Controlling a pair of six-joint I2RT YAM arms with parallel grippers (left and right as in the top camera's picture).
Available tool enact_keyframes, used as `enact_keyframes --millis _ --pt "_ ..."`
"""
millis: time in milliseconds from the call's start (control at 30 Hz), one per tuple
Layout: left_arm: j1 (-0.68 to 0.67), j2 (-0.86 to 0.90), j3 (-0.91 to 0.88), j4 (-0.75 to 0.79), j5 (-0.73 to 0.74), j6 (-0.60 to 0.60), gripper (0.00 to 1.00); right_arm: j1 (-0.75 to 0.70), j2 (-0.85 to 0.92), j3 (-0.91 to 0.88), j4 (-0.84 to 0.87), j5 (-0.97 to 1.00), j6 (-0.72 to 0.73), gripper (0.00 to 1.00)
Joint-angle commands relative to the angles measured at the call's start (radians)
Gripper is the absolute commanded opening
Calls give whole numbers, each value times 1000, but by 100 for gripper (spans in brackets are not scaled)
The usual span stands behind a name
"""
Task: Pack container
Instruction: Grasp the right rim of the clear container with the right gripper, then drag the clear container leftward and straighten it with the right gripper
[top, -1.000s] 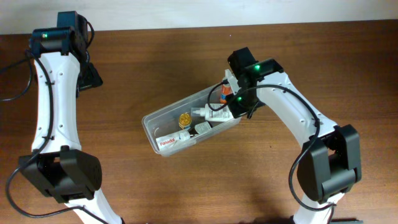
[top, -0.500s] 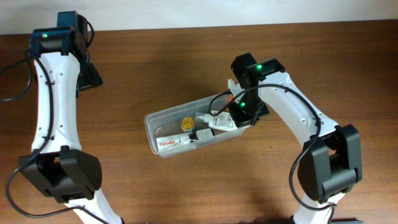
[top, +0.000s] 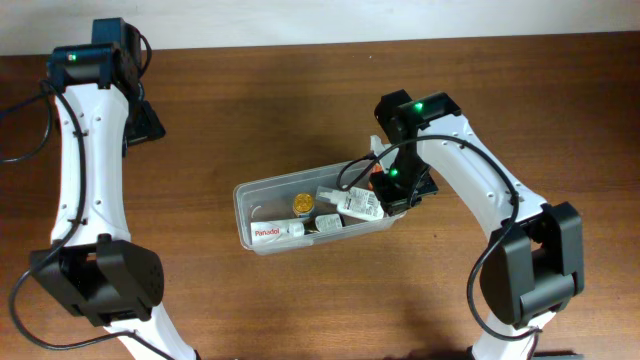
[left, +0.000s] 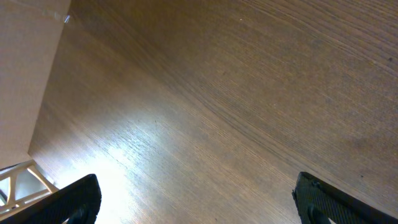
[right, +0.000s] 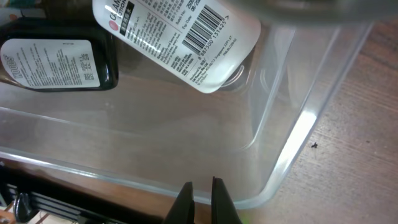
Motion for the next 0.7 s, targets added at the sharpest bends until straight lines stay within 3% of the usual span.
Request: enact_keyframes --millis 0,333,667 --pt "0 -7 3 -1 -14 -6 99 14 11 -21 -27 -32 15 4" --pt "0 -7 3 -1 -14 -6 99 98 1 -22 6 -44 34 4" --pt "0 -7 3 -1 -14 -6 99 122 -157 -17 56 -40 34 4"
